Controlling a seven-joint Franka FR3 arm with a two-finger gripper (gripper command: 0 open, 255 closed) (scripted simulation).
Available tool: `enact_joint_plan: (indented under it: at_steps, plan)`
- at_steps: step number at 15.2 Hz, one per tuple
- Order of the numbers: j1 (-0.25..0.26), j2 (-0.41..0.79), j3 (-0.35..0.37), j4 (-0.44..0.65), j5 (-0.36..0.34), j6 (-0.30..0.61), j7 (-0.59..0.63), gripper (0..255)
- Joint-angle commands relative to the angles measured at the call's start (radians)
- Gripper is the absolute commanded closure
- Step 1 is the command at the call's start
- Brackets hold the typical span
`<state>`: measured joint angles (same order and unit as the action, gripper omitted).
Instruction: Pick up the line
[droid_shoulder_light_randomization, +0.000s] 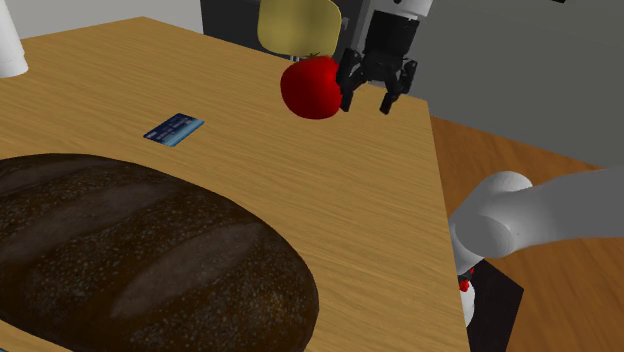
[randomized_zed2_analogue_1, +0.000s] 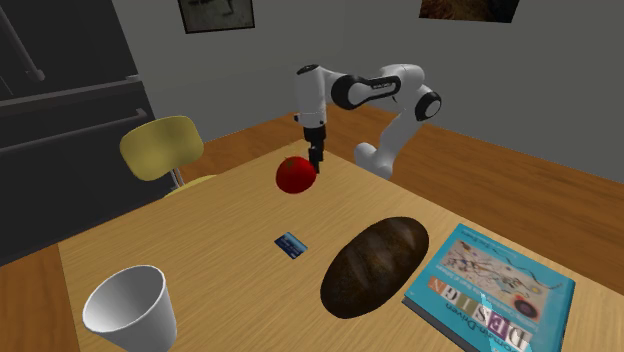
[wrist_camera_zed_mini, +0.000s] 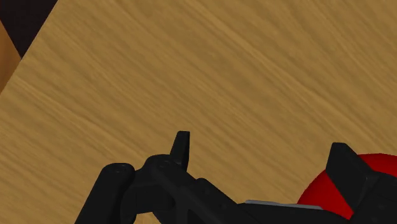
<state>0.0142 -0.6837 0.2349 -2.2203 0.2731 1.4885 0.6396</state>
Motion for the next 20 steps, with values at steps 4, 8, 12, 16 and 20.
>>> enact_joint_plan:
  at_steps: [4, 8, 12, 16, 20]
  plan:
    - [-0.045, 0.149, 0.132, 0.086, 0.12, 0.032, 0.188, 0]
    - [-0.089, 0.253, 0.23, 0.181, 0.195, 0.048, 0.329, 0]
    - [-0.099, 0.381, 0.304, 0.288, 0.235, 0.082, 0.485, 0]
    - [-0.098, 0.528, 0.371, 0.41, 0.244, 0.129, 0.646, 0]
    - [-0.076, 0.693, 0.426, 0.549, 0.218, 0.179, 0.81, 0]
